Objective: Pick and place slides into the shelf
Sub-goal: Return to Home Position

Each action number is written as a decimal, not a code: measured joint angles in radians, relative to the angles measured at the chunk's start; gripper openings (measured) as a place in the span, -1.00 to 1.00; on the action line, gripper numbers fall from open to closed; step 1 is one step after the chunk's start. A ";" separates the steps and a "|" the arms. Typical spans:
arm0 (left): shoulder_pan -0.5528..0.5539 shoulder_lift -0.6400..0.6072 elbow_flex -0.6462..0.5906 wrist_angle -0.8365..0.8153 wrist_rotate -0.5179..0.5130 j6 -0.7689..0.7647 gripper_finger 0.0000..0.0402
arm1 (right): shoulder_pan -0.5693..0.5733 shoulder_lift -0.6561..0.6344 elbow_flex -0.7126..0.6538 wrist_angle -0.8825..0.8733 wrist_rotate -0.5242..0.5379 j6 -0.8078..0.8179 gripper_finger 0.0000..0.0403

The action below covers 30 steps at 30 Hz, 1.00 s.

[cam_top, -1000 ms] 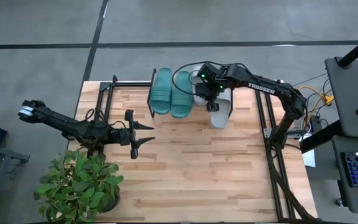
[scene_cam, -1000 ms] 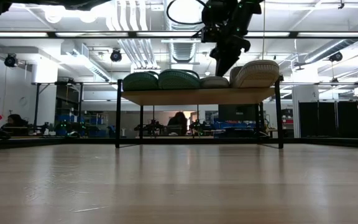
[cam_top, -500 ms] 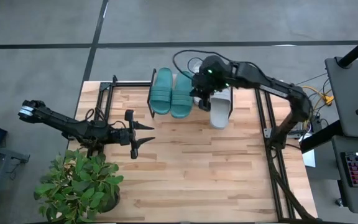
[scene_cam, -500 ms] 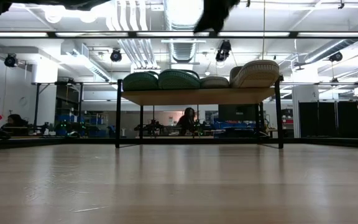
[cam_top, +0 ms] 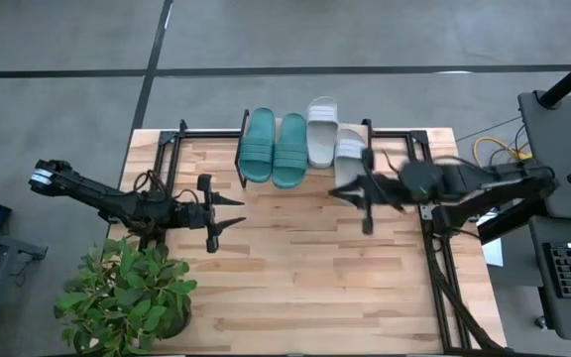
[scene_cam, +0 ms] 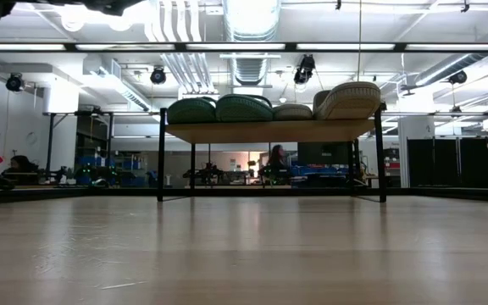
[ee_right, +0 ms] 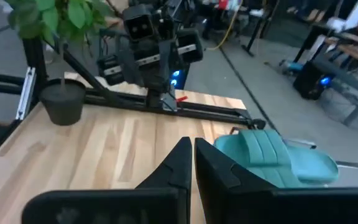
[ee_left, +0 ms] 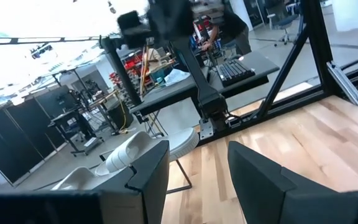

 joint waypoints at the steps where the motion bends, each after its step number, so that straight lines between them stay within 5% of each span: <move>1: 0.000 -0.005 0.000 0.000 0.000 -0.002 -0.26 | 0.031 -0.031 -0.046 0.025 0.042 0.012 -0.95; 7: 0.000 -0.041 0.000 0.001 0.000 -0.034 -0.26 | 0.178 -0.168 -0.305 0.249 0.203 0.042 -0.95; 12: 0.000 -0.055 0.000 -0.002 0.000 -0.051 -0.26 | 0.215 -0.243 -0.490 0.361 0.192 0.063 -0.95; 17: 0.000 -0.046 0.000 -0.003 0.000 -0.051 -0.26 | 0.192 -0.264 -0.654 0.507 0.065 0.045 -0.95; 25: 0.000 -0.024 0.000 -0.001 0.000 -0.044 -0.26 | -0.073 -0.263 -0.741 0.660 0.048 -0.066 -0.95; 30: 0.000 -0.023 0.000 -0.001 0.000 -0.047 -0.26 | -0.335 -0.261 -0.742 0.658 -0.285 -0.083 -0.96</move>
